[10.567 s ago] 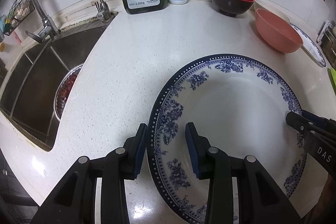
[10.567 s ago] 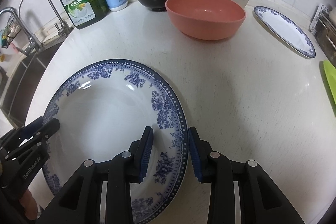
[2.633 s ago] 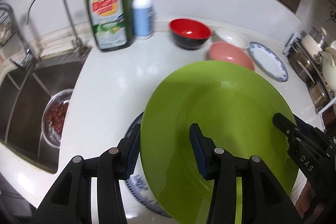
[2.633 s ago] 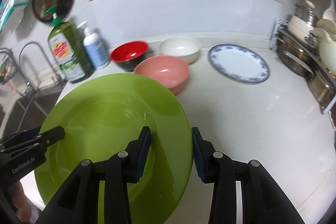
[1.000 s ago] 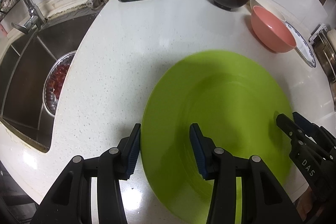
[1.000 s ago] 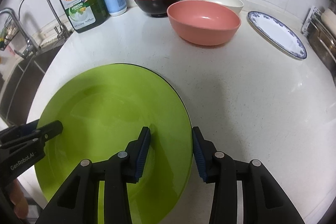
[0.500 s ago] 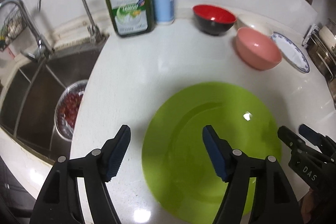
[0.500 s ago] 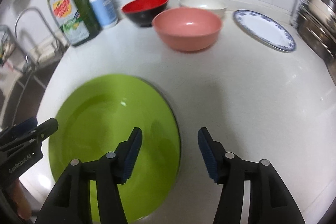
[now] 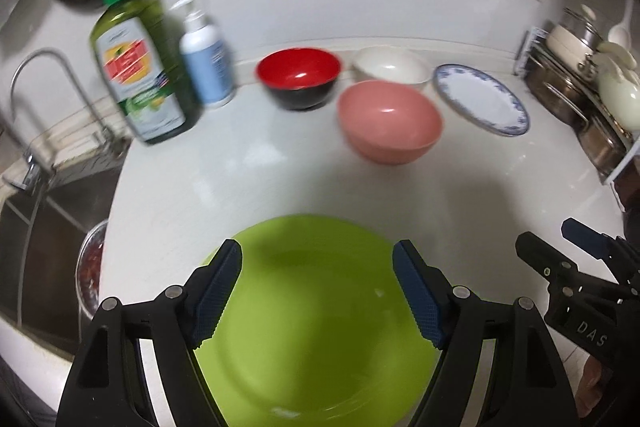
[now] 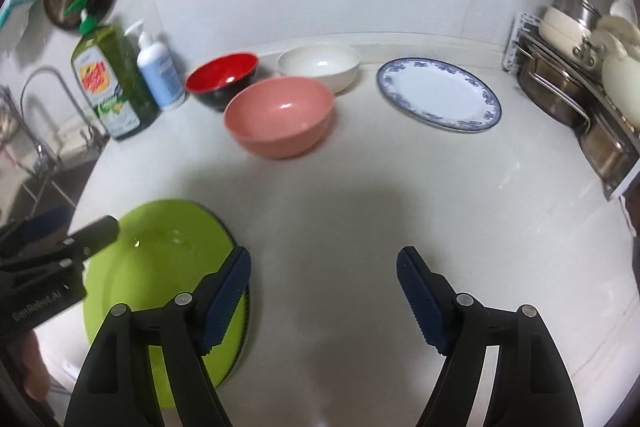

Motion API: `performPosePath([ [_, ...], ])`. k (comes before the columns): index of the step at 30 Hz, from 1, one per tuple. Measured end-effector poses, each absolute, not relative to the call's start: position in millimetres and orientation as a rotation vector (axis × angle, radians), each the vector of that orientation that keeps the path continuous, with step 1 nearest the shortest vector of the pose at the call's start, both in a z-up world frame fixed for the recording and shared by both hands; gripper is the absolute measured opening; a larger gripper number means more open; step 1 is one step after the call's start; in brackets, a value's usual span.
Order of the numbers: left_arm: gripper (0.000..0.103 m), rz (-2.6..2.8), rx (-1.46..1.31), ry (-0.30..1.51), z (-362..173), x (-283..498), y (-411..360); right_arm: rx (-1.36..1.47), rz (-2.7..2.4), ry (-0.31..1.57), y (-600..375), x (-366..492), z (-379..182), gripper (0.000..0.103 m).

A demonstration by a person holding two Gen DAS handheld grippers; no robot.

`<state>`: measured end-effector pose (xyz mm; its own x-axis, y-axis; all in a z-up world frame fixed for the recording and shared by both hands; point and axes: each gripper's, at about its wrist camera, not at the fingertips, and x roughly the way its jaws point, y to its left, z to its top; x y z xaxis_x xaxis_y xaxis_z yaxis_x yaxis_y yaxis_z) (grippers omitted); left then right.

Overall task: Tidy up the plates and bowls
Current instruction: 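Move both grippers to the rim of the blue-and-white deep plate by the pot rack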

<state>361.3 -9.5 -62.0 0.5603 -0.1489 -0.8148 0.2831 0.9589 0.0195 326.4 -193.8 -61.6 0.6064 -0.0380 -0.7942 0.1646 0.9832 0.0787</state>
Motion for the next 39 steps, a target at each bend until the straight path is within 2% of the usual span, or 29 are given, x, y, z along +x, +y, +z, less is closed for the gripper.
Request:
performPosePath([
  [22,0.078,-0.417,0.25,0.913,-11,421,-168,0.21,-0.248,0.906,-336,367,-32,0.076],
  [39,0.077,-0.501,0.33,1.044,-16,517,-265,0.212,-0.297,0.979,-421,445,-15,0.076],
])
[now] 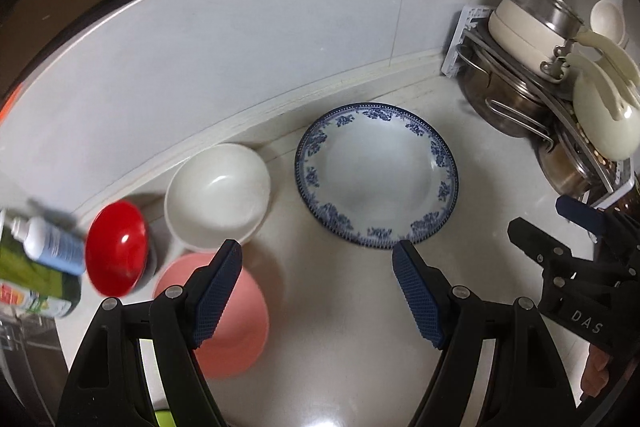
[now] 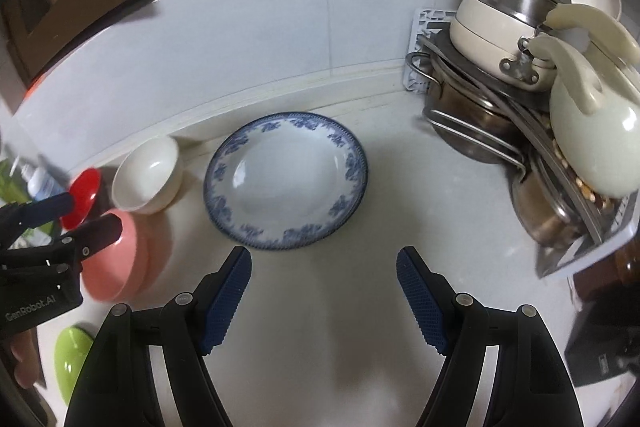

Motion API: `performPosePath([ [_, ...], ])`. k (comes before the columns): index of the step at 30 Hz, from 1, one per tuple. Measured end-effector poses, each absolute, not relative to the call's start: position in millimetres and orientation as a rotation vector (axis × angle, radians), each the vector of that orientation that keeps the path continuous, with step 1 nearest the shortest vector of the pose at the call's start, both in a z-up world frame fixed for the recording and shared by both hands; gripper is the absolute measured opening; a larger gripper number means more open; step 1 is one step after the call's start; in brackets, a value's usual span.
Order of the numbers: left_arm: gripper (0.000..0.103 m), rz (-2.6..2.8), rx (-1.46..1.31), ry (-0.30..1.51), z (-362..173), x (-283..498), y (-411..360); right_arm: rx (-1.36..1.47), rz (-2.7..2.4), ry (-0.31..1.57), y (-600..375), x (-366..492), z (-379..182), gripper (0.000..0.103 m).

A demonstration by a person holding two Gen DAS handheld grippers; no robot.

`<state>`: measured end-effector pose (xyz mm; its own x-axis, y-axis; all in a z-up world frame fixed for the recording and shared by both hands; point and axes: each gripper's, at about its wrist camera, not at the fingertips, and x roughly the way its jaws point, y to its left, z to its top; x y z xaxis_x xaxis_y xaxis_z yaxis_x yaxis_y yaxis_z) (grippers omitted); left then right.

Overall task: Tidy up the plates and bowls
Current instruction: 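Move both grippers to the rim of the blue-and-white deep plate by the pot rack, then close the left gripper on the plate rim while the right gripper clamps it too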

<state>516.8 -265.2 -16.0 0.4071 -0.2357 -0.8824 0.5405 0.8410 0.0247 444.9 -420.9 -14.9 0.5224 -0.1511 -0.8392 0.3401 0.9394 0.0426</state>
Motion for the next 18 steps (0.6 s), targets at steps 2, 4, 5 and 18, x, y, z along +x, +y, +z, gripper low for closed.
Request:
performPosePath([
  [2,0.077,-0.503,0.345,1.056,-19,530,-274,0.227,-0.296,0.995,-432,458,-16,0.076],
  [4,0.076,-0.504,0.357,1.073,-22,542,-282,0.238,-0.311,1.006,-442,469,-18,0.076],
  [5,0.075,-0.504,0.358,1.087,-25,550,-286,0.24,-0.314,1.009,-446,474,-19,0.076],
  [18,0.07,-0.515,0.345,1.178,-72,617,-320,0.34,-0.308,1.127,-489,548,-62,0.075],
])
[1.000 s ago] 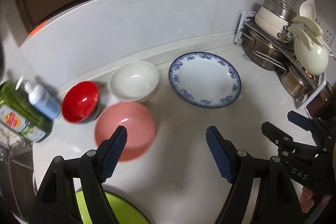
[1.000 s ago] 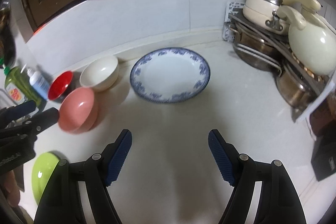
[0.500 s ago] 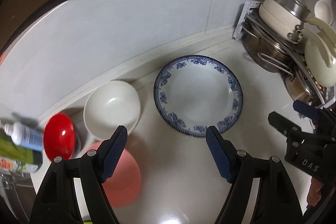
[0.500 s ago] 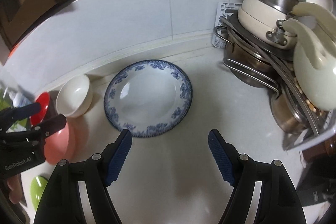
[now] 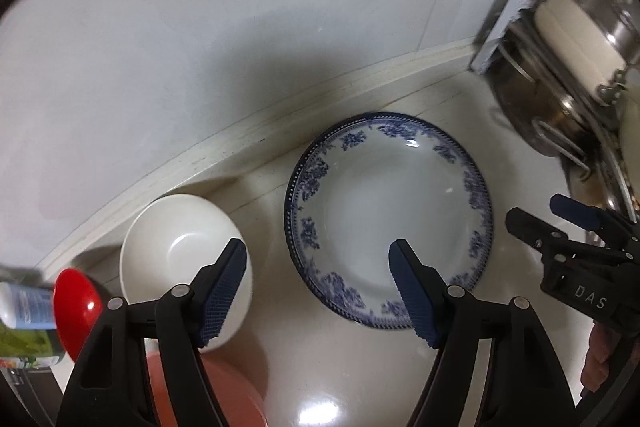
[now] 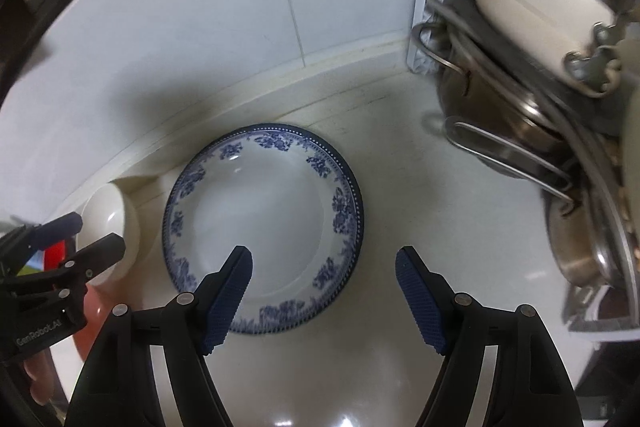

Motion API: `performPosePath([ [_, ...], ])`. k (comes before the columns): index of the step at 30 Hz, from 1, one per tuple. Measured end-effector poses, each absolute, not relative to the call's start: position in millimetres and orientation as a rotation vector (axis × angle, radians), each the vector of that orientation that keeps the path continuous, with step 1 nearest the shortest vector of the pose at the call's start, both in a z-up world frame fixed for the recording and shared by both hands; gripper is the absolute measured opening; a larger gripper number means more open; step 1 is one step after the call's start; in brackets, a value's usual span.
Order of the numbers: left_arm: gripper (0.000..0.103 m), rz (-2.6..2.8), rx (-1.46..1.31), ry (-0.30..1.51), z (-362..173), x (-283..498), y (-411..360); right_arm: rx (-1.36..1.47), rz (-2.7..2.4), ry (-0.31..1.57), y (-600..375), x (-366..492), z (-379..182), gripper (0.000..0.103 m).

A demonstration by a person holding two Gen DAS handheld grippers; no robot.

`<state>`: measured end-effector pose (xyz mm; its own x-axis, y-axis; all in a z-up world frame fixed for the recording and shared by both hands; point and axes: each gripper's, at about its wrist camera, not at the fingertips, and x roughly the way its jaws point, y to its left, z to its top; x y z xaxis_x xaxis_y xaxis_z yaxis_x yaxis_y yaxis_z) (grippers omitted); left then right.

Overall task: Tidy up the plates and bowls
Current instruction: 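Close the left gripper on the plate rim while the right gripper clamps it too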

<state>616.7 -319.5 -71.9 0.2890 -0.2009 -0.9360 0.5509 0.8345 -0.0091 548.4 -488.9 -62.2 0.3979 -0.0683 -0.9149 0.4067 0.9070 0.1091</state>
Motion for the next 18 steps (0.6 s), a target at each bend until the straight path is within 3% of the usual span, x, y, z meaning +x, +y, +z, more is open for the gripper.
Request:
performPosePath([
  [13,0.063,-0.489,0.352,1.254,-121,654,-338,0.382,-0.371,1.206,-508,583,-112,0.068],
  [18,0.055,-0.474,0.367,1.269,-133,659,-340,0.39,-0.379,1.225,-510,587,-122,0.065],
])
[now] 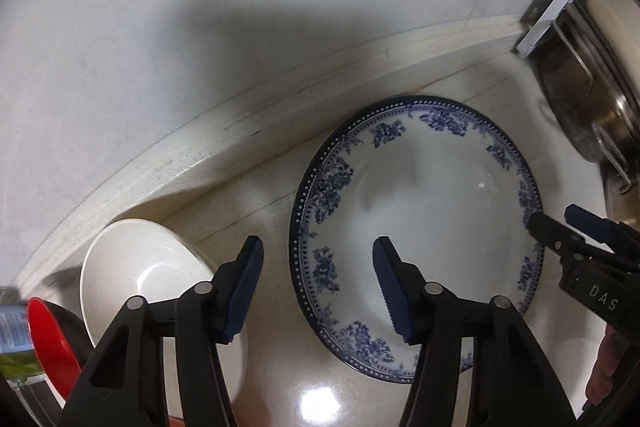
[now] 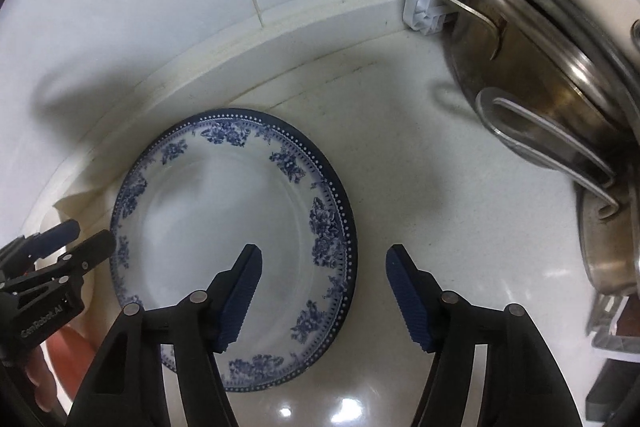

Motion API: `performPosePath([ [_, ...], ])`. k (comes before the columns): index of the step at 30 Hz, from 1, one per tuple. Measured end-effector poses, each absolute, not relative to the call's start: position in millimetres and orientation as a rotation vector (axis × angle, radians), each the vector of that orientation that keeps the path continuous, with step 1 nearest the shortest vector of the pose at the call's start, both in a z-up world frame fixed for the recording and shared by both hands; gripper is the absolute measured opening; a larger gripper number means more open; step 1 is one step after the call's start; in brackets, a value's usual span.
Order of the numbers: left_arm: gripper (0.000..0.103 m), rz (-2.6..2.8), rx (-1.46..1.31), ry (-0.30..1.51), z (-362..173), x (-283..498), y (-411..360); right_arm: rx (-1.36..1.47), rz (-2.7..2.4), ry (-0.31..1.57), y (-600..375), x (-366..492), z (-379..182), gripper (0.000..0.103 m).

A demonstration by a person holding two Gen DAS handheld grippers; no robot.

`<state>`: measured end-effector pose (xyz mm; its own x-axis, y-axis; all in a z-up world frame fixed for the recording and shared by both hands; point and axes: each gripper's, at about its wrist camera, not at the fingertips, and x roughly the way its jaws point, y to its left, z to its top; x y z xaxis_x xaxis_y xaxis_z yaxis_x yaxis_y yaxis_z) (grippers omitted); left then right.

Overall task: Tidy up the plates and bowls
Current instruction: 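Close the left gripper on the plate rim while the right gripper clamps it too, then lift and carry the blue-and-white plate with both grippers over the green plate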

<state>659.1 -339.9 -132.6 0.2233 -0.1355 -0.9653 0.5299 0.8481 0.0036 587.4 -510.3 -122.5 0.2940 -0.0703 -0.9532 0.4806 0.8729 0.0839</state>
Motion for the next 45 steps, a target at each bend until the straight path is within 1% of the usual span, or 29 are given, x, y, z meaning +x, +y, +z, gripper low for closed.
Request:
performPosePath([
  [4,0.052,-0.468,0.348,1.299,-141,660,-339,0.388,-0.395,1.244,-514,588,-130,0.061],
  [6,0.048,-0.47,0.352,1.313,-145,659,-340,0.4,-0.392,1.249,-516,590,-134,0.06],
  [8,0.047,-0.472,0.348,1.32,-147,660,-341,0.41,-0.388,1.252,-519,590,-137,0.057],
  [10,0.047,-0.467,0.349,1.321,-148,660,-341,0.417,-0.387,1.254,-520,591,-139,0.056],
  [11,0.045,-0.464,0.35,1.322,-149,661,-341,0.419,-0.386,1.254,-521,591,-140,0.055],
  [12,0.041,-0.46,0.351,1.326,-150,661,-341,0.422,-0.383,1.255,-521,591,-142,0.055],
  [17,0.04,-0.44,0.358,1.328,-154,663,-343,0.443,-0.372,1.268,-531,594,-150,0.049],
  [21,0.04,-0.432,0.355,1.332,-158,664,-349,0.458,-0.365,1.271,-535,596,-155,0.048],
  [24,0.04,-0.43,0.357,1.33,-160,664,-353,0.462,-0.364,1.27,-539,597,-155,0.046],
  [26,0.039,-0.429,0.366,1.326,-159,662,-353,0.452,-0.367,1.274,-537,595,-154,0.042],
  [31,0.033,-0.408,0.374,1.313,-160,657,-353,0.458,-0.356,1.282,-540,595,-154,0.033],
  [33,0.031,-0.402,0.369,1.312,-160,656,-351,0.454,-0.355,1.281,-540,595,-154,0.033],
  [38,0.031,-0.408,0.358,1.314,-160,652,-351,0.45,-0.368,1.252,-536,589,-152,0.032],
  [45,0.031,-0.426,0.336,1.271,-146,639,-344,0.441,-0.384,1.229,-526,575,-141,0.032],
])
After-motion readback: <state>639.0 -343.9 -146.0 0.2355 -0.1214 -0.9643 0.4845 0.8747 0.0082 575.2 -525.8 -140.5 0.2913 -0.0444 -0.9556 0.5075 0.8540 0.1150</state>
